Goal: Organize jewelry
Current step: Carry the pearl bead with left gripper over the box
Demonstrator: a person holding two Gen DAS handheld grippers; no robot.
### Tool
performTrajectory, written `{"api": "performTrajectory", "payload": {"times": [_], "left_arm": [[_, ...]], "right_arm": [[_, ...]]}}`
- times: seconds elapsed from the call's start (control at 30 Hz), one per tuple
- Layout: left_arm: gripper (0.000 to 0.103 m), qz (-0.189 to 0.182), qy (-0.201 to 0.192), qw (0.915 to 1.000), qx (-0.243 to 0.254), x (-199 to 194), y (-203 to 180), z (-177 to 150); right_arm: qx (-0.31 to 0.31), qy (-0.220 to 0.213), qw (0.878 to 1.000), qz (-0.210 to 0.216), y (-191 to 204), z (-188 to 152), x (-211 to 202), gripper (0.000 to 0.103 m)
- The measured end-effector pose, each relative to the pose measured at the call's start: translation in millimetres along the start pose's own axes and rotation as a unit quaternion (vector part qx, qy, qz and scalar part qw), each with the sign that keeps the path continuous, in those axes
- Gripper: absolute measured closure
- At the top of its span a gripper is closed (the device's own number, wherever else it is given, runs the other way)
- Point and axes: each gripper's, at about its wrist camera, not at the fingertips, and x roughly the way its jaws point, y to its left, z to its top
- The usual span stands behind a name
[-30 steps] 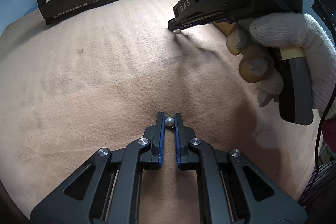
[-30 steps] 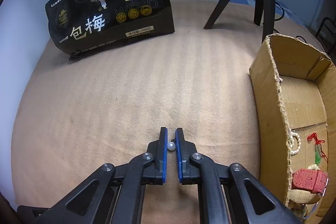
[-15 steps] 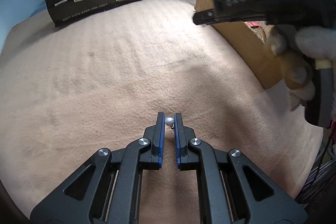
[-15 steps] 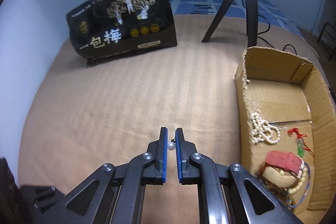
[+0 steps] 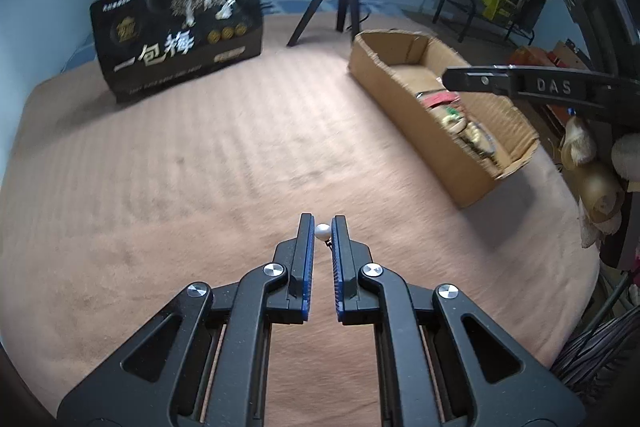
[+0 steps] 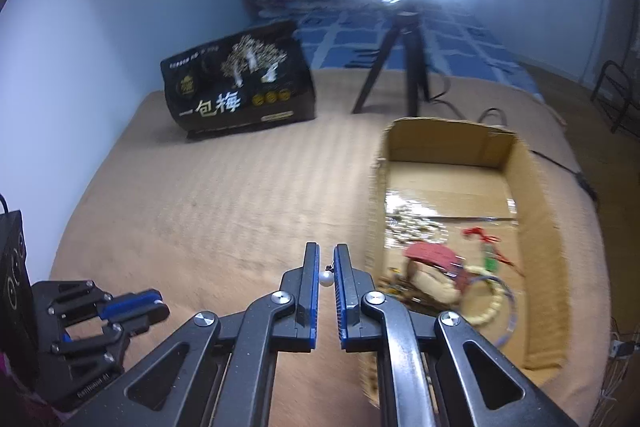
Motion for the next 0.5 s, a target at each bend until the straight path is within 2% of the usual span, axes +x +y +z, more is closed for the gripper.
{"api": "performTrajectory", "payload": {"times": [0.23, 0.5], "left_arm": [[0.097, -0.018, -0.022, 0.9994, 0.018, -11, -40, 21], [0.097, -0.048, -0.037, 0.9980, 0.017, -6, -82, 50]], "right_arm": [[0.020, -0.022, 0.999, -0.024, -39, -11, -36, 0.098], [0.036, -0.030, 0.998, -0.044, -75, -17, -49, 0.098]]}}
